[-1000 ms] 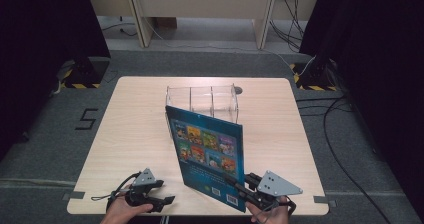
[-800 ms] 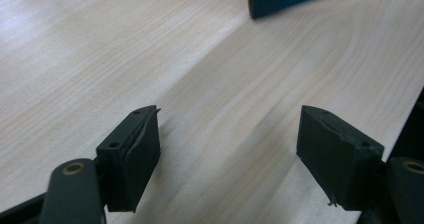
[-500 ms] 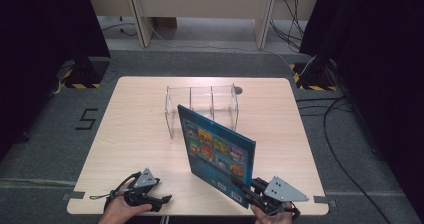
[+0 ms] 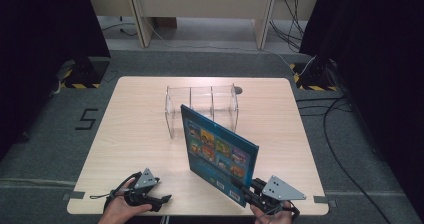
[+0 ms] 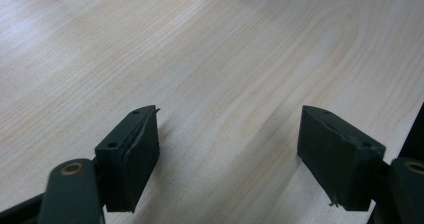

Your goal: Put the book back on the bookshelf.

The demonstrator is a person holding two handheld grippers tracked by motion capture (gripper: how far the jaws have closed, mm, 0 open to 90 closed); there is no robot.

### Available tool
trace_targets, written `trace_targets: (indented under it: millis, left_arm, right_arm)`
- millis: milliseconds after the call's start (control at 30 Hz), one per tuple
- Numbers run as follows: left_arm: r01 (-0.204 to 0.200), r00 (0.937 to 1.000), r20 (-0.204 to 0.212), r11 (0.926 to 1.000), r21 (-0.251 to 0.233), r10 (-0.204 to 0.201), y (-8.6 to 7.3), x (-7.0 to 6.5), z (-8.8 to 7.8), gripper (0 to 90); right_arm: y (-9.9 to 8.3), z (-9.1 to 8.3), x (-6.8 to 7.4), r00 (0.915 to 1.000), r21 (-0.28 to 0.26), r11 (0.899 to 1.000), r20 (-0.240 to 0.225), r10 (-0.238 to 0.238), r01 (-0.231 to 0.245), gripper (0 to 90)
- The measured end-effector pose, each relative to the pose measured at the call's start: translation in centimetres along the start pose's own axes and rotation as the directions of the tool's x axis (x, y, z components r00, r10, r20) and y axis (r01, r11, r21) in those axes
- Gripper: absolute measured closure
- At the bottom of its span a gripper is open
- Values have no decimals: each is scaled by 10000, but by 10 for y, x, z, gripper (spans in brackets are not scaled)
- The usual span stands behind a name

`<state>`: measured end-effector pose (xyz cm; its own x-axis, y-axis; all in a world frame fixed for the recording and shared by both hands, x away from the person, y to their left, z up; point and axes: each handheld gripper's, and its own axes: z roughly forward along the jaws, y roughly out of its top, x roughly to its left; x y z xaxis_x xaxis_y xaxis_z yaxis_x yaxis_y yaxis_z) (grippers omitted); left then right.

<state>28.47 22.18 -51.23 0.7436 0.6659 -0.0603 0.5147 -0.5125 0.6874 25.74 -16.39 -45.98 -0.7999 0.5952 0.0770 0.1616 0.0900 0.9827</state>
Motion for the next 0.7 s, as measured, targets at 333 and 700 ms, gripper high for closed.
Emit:
trace_targets:
  millis: [333,700]
  left_arm:
    - [-325,9993,-171,9994,123,327,0,1,0,225]
    - [-348,9992,-168,9993,141,350,-1,3,0,197]
  right_arm:
    - [-5,4,2,10000,468,9989,17,-60,59,832]
    - [-8,7,2,9995,719,9971,182,-270,256,832]
